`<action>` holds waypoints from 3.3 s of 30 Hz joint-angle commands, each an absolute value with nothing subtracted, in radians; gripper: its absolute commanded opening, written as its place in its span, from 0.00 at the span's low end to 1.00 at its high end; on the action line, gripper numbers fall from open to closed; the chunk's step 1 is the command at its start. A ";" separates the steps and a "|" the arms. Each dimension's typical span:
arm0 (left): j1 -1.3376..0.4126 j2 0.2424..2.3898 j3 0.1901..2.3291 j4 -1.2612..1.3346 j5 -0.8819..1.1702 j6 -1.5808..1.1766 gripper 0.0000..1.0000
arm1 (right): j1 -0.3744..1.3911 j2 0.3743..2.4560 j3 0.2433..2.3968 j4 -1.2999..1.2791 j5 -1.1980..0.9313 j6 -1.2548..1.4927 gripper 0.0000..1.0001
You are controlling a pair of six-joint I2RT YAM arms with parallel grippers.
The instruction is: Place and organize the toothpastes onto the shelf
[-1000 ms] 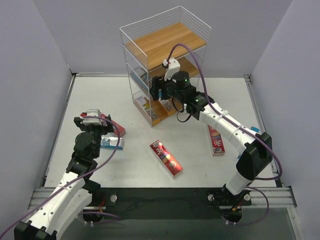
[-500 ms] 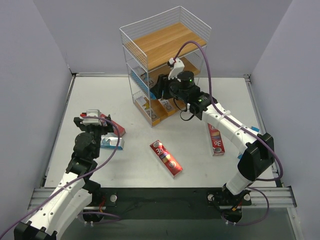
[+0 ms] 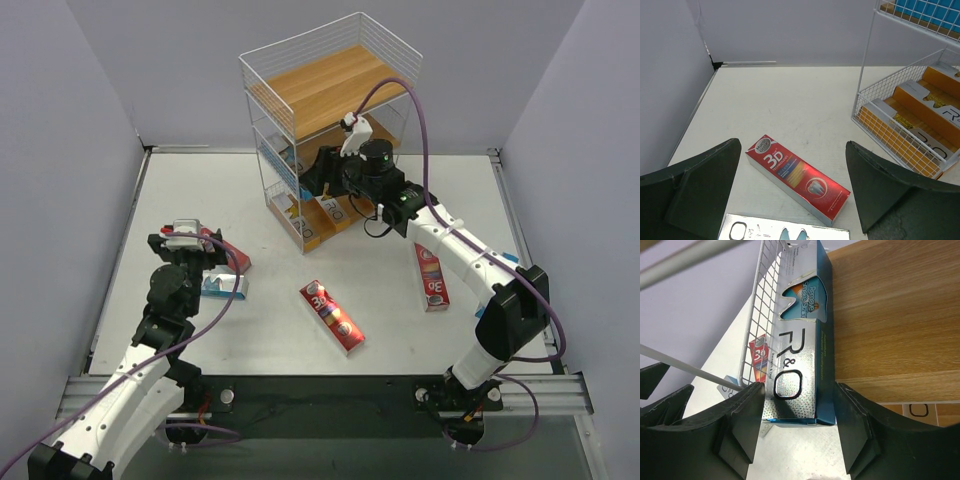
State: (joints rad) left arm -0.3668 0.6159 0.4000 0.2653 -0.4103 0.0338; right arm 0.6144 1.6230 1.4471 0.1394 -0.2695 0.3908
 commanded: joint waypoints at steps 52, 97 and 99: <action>-0.227 1.166 0.785 -0.769 -0.529 -1.345 0.97 | 0.497 1.032 0.855 -0.123 -0.035 0.245 1.00; -0.342 1.236 0.787 -0.798 -0.409 -1.111 0.51 | 0.492 1.057 0.822 -0.071 -0.196 0.275 0.96; -0.415 1.213 0.822 -0.782 -0.436 -1.043 0.48 | 0.494 1.060 0.825 -0.072 -0.221 0.276 0.96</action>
